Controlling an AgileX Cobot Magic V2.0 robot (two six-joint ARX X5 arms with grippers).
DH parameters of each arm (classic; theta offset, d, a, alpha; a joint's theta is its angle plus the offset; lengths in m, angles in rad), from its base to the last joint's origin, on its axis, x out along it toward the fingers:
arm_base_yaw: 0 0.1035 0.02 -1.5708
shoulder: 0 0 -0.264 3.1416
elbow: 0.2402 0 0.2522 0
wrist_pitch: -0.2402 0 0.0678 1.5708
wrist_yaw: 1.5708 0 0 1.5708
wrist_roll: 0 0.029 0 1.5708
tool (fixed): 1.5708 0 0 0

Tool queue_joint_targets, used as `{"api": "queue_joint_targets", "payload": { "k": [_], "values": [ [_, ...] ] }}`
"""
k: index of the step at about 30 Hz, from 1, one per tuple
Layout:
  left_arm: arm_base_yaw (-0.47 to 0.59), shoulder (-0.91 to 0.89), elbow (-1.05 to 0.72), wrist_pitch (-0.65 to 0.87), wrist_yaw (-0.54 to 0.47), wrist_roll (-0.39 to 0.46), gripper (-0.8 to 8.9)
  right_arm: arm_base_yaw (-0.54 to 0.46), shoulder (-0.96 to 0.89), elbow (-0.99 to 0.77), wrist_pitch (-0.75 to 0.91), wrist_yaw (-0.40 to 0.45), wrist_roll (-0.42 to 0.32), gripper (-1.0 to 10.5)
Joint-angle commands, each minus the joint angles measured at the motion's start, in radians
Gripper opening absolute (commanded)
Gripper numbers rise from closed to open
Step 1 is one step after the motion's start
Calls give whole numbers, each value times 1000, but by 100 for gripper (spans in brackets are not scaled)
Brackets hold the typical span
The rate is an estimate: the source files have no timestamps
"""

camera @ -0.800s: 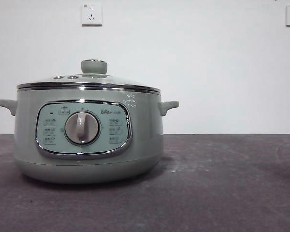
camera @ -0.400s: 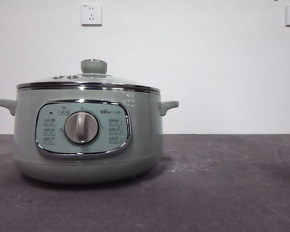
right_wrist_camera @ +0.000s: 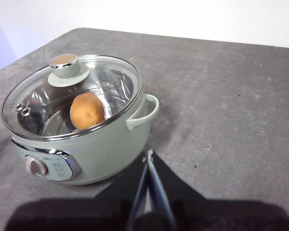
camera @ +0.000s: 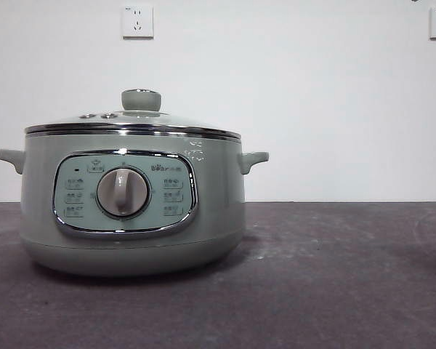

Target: Pick up the potato,open the lid,put the potato in the pot,close the lid

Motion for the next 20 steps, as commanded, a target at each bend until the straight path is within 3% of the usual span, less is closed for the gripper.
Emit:
{"api": "queue_joint_targets", "payload": {
  "k": [1, 3, 7, 11, 17, 20],
  "values": [
    [3, -3, -14, 0, 0, 9, -4, 1, -1, -8, 3, 3, 9, 1],
    [3, -3, -14, 0, 0, 9, -4, 1, -2, -7, -2, 3, 8, 1],
    [3, -3, -14, 0, 0, 9, -4, -11, -17, -8, -13, 43, -92, 1],
    [3, -3, -14, 0, 0, 9, -4, -141, -45, -11, -8, 64, -133, 1],
    [3, -3, -14, 0, 0, 9, -3, -485, -119, -75, 18, -210, -142, 1],
    [3, -3, -14, 0, 0, 9, -4, -611, -171, -136, 79, -269, -145, 1]
  ]
}}
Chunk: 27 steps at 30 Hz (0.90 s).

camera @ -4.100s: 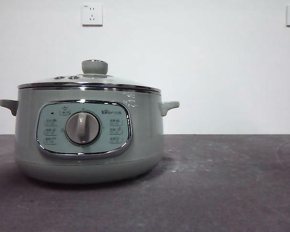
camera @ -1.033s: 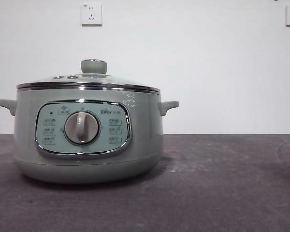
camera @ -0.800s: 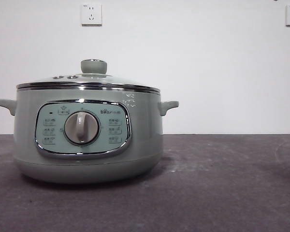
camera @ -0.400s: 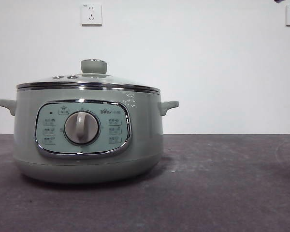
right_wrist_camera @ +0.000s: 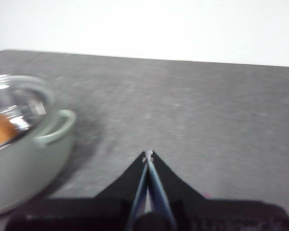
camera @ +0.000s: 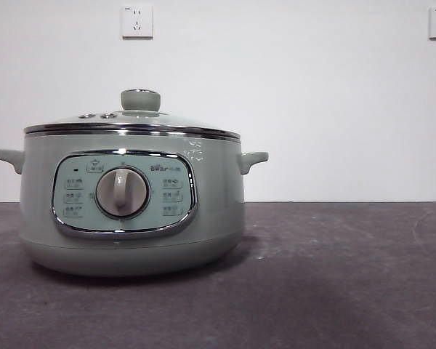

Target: Pick up the potato,open the lid,put the potato in the pot,close the lid

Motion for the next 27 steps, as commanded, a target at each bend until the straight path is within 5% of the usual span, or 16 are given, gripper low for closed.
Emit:
{"api": "queue_joint_targets", "payload": {
  "k": [1, 11, 27],
  "values": [
    [3, -3, -14, 0, 0, 9, -3, -104, -49, -66, 69, -42, -12, 1],
    [3, -3, -14, 0, 0, 9, -4, -149, -235, -368, 333, -58, -14, 1],
    [3, -3, -14, 0, 0, 9, -4, -148, -378, -545, 295, -58, 19, 1]
  ]
}}
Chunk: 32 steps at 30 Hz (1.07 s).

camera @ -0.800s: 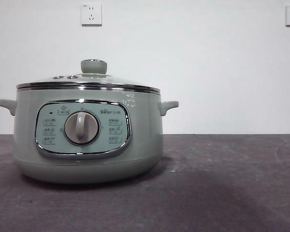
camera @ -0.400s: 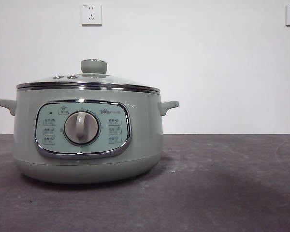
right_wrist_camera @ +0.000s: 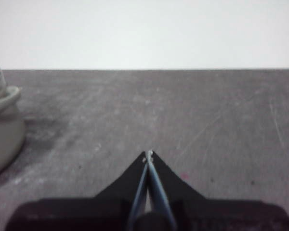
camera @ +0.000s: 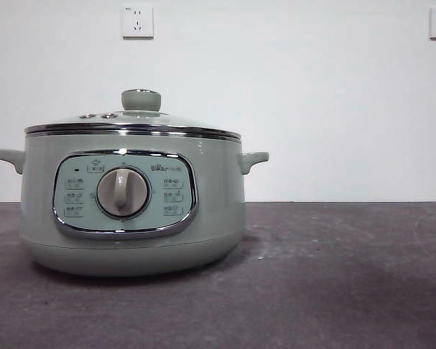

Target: Pick up the potato,open the lid,put the potato in the pot,close the lid

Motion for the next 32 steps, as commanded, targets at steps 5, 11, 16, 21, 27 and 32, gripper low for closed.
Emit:
{"api": "queue_joint_targets", "payload": {
  "k": [5, 11, 16, 21, 27, 32],
  "values": [
    [3, -3, -14, 0, 0, 9, -4, 0, -3, -12, -79, 3, 13, 1],
    [3, -3, -14, 0, 0, 9, -3, 1, -3, -12, -75, 6, 14, 1],
    [3, -3, -14, 0, 0, 9, -4, 1, -3, -12, -75, 6, 14, 1],
    [3, -3, -14, 0, 0, 9, -4, 1, -3, -12, -75, 6, 14, 1],
    [3, -3, -14, 0, 0, 9, -4, 1, -3, -12, -75, 6, 14, 1],
    [3, -3, -14, 0, 0, 9, -4, 1, -3, -12, -75, 6, 14, 1]
  ]
}}
